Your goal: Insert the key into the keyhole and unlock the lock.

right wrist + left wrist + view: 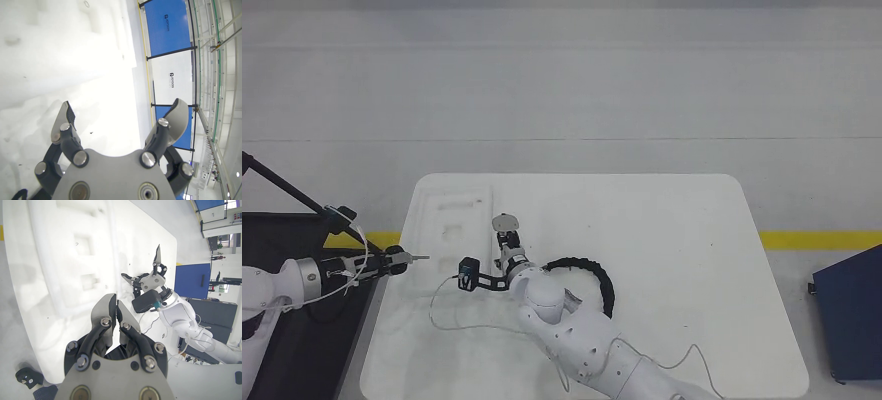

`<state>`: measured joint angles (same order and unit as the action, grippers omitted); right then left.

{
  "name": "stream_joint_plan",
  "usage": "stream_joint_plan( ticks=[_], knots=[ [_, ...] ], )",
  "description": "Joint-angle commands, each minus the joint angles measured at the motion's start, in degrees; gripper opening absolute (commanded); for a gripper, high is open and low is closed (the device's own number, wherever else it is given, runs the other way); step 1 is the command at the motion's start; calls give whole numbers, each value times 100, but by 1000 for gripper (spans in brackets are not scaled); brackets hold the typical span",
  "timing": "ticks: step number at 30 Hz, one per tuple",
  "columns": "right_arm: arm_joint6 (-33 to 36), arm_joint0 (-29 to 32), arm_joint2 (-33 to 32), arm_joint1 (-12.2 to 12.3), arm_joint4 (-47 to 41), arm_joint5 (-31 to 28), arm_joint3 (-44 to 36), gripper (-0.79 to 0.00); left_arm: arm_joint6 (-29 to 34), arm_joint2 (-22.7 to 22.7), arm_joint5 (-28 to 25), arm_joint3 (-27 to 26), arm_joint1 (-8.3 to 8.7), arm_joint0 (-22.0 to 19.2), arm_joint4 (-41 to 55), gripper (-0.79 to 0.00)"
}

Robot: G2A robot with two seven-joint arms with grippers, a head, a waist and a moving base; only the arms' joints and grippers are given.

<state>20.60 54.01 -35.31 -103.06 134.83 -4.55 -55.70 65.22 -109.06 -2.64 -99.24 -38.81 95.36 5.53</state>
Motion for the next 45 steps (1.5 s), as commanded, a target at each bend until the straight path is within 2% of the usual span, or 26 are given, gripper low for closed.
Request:
stream_joint_plan(
  ticks=[1, 8, 12, 15, 19, 23, 28, 31, 34, 39, 42, 45],
  knots=[
    [-45, -4, 50, -40, -51, -17, 34, 0, 10, 3, -7, 4, -2, 4, 18, -785],
    [-183, -58, 261, -225, -218, -41, 313, 0, 55, 73, -16, 31, -6, -43, 55, -785],
    [25, -194, 268, -267, 58, 231, 446, 0, 65, 84, -35, 26, -6, -65, 44, -785],
    [198, -119, 120, -216, 195, 440, 206, 0, 30, 44, -32, 6, -2, -53, -80, -785],
    [689, 123, -231, 42, 963, 323, -380, 0, 19, -20, -77, -8, -6, -6, -64, -785],
    [689, 852, -814, 411, 1491, -232, -1582, 0, -22, 1, -213, -43, -15, 39, -95, -785],
    [166, 2205, -1765, 896, 2033, -1323, -3667, 0, -44, 140, -272, -101, -16, 36, -333, -785],
    [-228, 3068, -2424, 1112, 1889, -2150, -4940, 0, -47, 287, -270, -131, -18, -31, -410, -785],
    [-770, 3744, -2969, 1276, 1598, -3011, -5886, 0, -43, 419, -307, -146, -17, -148, -484, -785],
    [-1527, 4358, -3594, 1428, 891, -3739, -6634, 0, -43, 674, -453, -150, -6, -397, -816, -785],
    [-1702, 4562, -3855, 1439, 25, -3953, -6754, 0, 71, 880, -875, -65, -6, -578, -802, -785],
    [-1702, 4562, -3855, 1439, 25, -3953, -6754, 0, 256, 1110, -1320, 36, -4, -760, -819, -785]
  ],
)
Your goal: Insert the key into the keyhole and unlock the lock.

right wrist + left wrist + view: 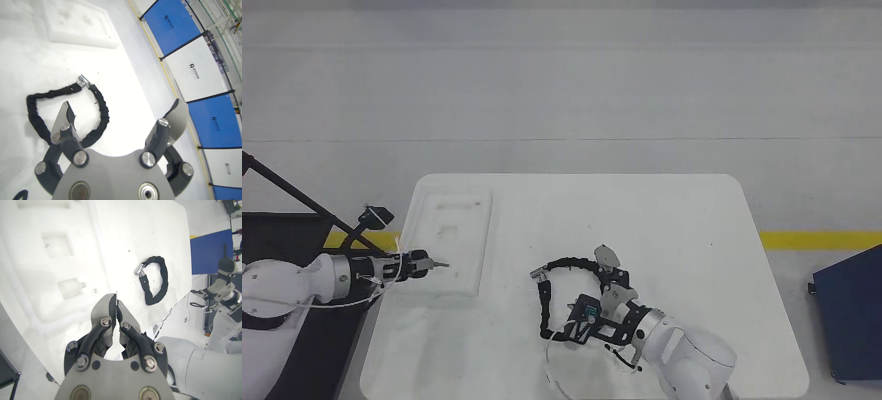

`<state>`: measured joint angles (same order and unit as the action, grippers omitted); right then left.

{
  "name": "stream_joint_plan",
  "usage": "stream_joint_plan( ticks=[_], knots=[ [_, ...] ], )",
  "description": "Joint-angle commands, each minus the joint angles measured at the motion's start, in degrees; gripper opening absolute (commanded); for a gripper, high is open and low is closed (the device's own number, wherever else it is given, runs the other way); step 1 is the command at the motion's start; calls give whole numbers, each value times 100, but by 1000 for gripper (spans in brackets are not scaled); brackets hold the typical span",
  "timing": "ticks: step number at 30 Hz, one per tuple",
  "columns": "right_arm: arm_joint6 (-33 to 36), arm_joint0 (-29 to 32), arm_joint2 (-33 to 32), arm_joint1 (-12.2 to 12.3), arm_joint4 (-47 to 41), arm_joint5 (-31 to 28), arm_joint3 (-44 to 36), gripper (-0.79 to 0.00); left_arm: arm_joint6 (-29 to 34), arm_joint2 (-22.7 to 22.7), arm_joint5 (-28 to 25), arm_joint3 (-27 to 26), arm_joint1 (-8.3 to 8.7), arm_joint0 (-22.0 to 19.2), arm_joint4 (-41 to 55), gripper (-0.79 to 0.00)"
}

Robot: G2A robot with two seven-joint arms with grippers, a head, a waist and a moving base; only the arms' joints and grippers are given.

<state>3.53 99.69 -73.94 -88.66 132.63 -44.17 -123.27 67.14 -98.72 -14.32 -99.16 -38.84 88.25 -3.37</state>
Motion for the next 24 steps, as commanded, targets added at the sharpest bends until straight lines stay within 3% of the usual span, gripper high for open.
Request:
stream_joint_plan(
  ticks=[1, 6, 9, 15, 19, 24],
  knots=[
    [5, -6, 8, 0, 245, 8, 3, 0, 158, 139, -358, 27, 3, -114, 49, -785],
    [5, -6, 8, 0, 245, 8, 3, 0, 324, 411, -1334, 21, 10, -245, -88, -785],
    [5, -6, 8, 0, 245, 8, 3, 0, 439, 593, -1843, 177, -3, -304, 494, -785],
    [5, -6, 8, 0, 245, 8, 3, 0, 361, 1395, -1923, 340, 76, -706, 2036, -785],
    [5, -6, 8, 0, 245, 8, 3, 0, 430, 2005, -1855, 695, 136, -1300, 2632, -785],
    [5, -6, 8, 0, 245, 8, 3, 0, 897, 2889, -1387, 1186, 35, -2264, 3704, -785]
  ],
)
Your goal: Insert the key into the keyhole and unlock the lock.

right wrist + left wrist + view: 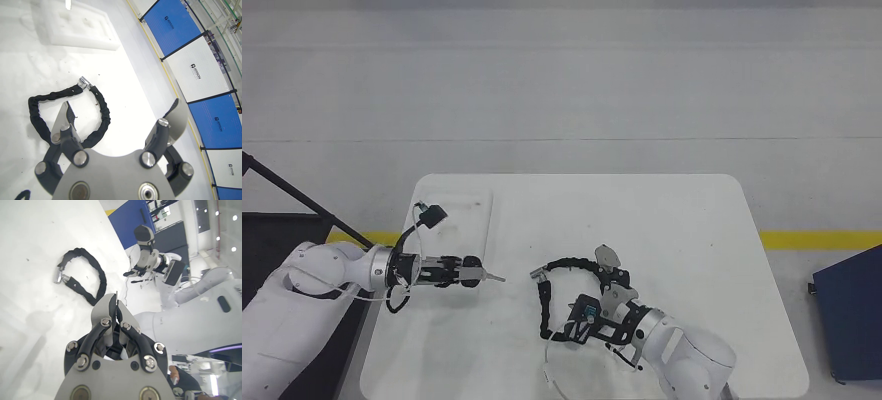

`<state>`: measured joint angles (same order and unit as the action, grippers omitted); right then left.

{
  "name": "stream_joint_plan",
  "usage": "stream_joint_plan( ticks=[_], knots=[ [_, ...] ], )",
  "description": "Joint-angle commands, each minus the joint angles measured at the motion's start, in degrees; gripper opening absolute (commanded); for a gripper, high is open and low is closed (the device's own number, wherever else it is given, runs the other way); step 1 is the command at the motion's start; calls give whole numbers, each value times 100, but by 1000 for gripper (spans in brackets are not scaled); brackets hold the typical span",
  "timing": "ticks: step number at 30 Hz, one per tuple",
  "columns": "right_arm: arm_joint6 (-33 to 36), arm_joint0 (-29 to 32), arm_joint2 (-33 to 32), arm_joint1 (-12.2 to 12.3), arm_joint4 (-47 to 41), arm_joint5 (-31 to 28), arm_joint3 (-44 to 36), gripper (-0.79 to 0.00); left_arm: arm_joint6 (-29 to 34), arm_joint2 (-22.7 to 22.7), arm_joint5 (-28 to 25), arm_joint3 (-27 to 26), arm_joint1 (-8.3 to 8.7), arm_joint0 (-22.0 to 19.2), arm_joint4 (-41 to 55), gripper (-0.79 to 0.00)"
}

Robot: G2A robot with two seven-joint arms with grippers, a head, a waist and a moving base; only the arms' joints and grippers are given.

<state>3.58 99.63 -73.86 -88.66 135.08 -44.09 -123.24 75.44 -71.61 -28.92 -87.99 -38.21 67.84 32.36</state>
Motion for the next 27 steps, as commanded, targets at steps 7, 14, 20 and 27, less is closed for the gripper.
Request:
stream_joint_plan(
  ticks=[7, 14, 20, 27],
  knots=[
    [22, -25, 0, 11, 99, 35, 9, 0, -98, 1175, -91, 576, -286, -1262, -68, -785],
    [-406, -621, 817, 350, 3430, 19, 174, 0, -206, 1415, -199, 769, -356, -1454, -191, -785],
    [-309, -1733, 1991, 815, 4092, 62, 584, 0, -206, 1415, -199, 769, -356, -1454, -191, -785],
    [105, -2558, 2859, 1107, 4092, 197, 890, 0, -206, 1415, -199, 769, -356, -1454, -191, -785]
  ],
)
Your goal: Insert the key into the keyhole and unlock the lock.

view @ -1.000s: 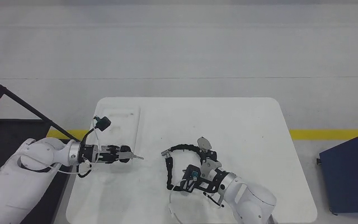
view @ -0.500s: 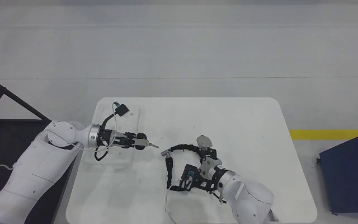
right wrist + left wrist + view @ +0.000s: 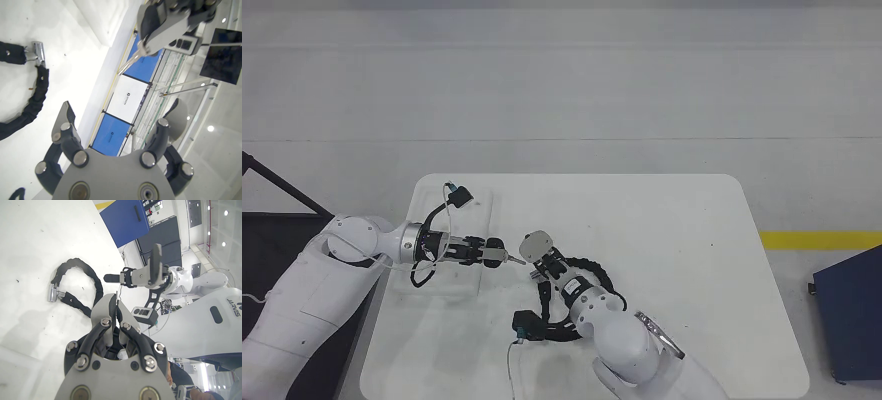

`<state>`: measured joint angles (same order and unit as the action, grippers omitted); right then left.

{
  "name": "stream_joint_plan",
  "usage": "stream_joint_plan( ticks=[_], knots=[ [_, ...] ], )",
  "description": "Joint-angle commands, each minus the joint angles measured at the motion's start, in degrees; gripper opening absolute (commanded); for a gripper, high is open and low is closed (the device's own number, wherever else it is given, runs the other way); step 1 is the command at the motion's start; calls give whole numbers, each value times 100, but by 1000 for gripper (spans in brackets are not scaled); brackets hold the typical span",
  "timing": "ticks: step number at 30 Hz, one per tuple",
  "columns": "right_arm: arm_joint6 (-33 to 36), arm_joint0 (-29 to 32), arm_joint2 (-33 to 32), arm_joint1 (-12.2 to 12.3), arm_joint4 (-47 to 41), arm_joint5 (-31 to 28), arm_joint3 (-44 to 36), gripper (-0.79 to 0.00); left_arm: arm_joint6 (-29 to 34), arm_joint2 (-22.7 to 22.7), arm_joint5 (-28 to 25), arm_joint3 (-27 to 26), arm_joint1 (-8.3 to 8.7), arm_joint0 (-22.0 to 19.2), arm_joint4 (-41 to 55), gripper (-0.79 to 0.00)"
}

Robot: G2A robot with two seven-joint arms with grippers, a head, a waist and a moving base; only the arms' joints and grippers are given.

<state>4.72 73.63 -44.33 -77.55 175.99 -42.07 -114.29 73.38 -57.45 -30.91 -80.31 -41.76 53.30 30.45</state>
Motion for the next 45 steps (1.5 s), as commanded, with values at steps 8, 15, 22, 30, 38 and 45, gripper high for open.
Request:
stream_joint_plan(
  ticks=[8, 15, 22, 30, 38, 45],
  knots=[
    [-140, 82, -65, 9, -4, 172, 53, 0, 0, 0, 0, 0, 0, 0, 0, -785],
    [-1720, 25, -258, 167, -557, 1146, 522, 0, 0, 0, 0, 0, 0, 0, 0, -785],
    [-2355, 181, -947, 264, -1595, 1346, 666, 0, 0, 0, 0, 0, 0, 0, 0, -785],
    [-2738, 0, -807, 352, -1031, 1504, 840, 0, 0, 0, 0, 0, 0, 0, 0, -785],
    [-2821, -400, -486, 291, -1101, 1775, 1093, -363, 0, 0, 0, 0, 0, 0, 0, -785],
    [-2849, -593, -344, 297, -879, 1783, 1176, -496, 0, 0, 0, 0, 0, 0, 0, -785]
  ],
)
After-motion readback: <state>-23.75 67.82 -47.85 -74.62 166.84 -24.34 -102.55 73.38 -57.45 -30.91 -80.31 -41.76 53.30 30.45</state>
